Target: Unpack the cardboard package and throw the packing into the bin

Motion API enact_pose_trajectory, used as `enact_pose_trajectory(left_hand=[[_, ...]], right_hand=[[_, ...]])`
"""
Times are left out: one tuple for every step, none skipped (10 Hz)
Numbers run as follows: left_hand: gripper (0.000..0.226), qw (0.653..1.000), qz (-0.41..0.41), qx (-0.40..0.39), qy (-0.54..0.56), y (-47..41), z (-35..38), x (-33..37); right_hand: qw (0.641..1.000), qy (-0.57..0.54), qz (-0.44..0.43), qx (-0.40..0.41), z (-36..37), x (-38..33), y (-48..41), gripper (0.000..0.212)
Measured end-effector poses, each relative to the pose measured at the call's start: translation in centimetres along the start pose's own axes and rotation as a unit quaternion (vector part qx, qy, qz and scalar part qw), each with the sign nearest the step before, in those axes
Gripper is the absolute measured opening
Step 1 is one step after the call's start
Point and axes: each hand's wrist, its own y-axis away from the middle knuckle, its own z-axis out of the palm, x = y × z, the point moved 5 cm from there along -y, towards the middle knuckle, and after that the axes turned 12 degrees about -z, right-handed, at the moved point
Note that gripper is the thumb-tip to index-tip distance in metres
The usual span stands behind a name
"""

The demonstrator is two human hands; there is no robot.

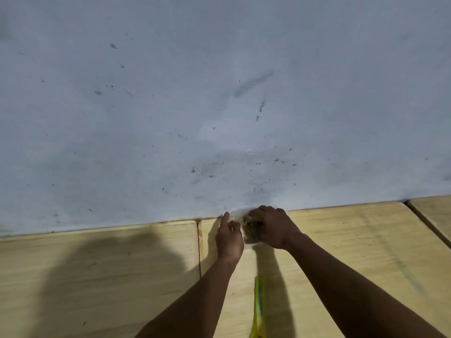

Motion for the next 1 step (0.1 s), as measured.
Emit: enact_pose_trajectory(left_hand=[[0.028, 0.995, -0.027, -0.091, 0.004, 2.42, -3.61, -1.86]], right_hand=[[0.983, -0.134, 0.033, 0.124, -1.9, -2.18, 3.34, 0.028]])
